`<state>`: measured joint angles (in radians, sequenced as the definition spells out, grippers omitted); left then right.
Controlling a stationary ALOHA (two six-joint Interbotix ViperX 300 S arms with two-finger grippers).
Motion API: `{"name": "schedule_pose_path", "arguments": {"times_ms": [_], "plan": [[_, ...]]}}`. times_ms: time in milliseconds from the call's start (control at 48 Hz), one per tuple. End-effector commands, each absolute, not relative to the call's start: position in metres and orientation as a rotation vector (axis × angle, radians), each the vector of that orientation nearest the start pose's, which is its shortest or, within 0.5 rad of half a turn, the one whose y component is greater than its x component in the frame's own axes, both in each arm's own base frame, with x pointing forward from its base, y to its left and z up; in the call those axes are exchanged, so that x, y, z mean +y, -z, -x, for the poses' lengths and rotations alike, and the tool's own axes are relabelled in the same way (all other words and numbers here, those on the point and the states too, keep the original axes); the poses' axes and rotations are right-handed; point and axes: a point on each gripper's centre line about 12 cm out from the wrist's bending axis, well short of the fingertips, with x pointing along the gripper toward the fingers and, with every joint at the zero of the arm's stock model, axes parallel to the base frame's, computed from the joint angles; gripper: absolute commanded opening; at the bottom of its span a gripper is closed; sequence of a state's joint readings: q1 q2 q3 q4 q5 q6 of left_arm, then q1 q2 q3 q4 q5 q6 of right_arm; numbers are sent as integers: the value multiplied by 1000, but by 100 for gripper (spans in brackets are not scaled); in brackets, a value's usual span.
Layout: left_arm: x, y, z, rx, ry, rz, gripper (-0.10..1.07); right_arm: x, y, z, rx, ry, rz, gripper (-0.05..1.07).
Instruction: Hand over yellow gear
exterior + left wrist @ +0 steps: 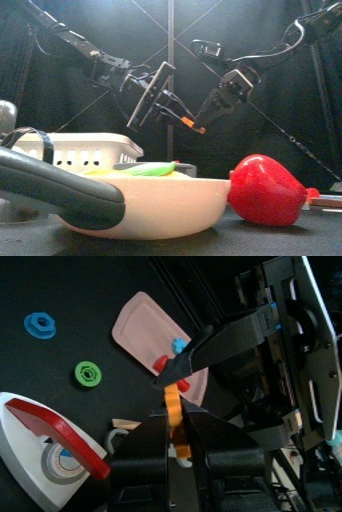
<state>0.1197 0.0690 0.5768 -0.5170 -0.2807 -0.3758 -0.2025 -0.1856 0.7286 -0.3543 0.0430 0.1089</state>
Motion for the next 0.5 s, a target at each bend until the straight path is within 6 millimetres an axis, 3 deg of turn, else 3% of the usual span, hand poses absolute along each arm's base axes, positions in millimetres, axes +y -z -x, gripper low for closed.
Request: {"name": "schedule_pose_path", "arguments": {"times_ms": [0,479], "plan": [[65,-208,-424,241,-391,844,39,-71,-229,-355,535,133,180,92],[66,-203,-420,253,-400,843,39,-62,-232,-343,465,113,163,96]]}}
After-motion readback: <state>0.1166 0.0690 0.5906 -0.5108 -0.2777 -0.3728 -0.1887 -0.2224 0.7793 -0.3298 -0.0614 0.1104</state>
